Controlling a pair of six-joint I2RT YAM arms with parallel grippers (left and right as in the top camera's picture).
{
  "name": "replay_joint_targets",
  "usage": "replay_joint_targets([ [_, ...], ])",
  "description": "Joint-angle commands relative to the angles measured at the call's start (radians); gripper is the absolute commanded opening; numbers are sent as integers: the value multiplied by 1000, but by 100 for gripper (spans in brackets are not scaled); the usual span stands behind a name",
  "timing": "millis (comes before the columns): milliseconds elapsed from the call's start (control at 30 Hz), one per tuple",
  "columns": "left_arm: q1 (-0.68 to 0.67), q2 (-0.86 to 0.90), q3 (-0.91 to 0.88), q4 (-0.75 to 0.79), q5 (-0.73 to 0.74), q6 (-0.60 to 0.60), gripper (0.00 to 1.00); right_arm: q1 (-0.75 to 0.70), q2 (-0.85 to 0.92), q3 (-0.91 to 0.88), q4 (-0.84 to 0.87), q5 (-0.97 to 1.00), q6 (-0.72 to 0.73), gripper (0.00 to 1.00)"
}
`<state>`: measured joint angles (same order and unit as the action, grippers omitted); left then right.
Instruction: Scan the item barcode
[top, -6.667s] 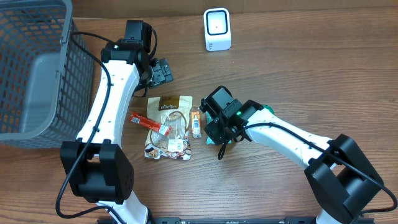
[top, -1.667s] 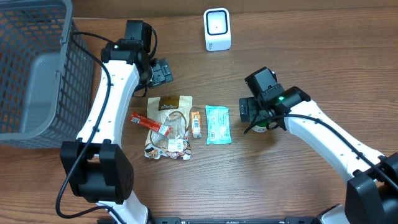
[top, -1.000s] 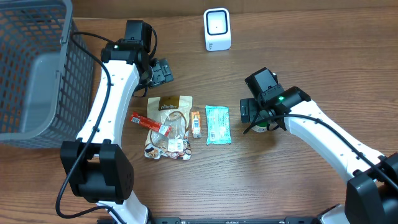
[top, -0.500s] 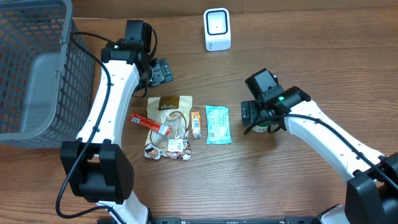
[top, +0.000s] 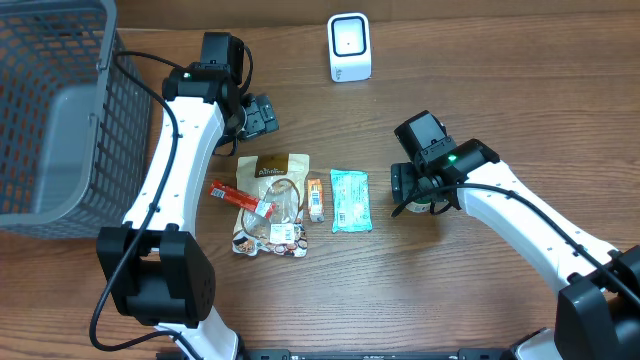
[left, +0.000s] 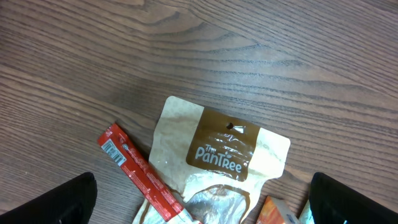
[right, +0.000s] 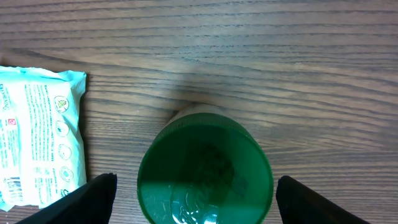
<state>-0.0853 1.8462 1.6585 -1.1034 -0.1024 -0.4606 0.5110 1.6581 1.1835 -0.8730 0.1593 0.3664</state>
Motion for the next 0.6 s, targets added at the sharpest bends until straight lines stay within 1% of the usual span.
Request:
replay_joint_targets([
  [0,-1,-16,12,1,-10,11,100,-2,5,-6,6,-3,4,84],
  [67,-1,-16,12,1,-10,11,100,-2,5,-6,11,-3,4,88],
  [200,-1,-16,12,1,-10,11,100,-2,5,-6,25,-3,4,91],
  [567,-1,-16,12,1,-10,11,100,-2,5,-12,33,-3,4,91],
])
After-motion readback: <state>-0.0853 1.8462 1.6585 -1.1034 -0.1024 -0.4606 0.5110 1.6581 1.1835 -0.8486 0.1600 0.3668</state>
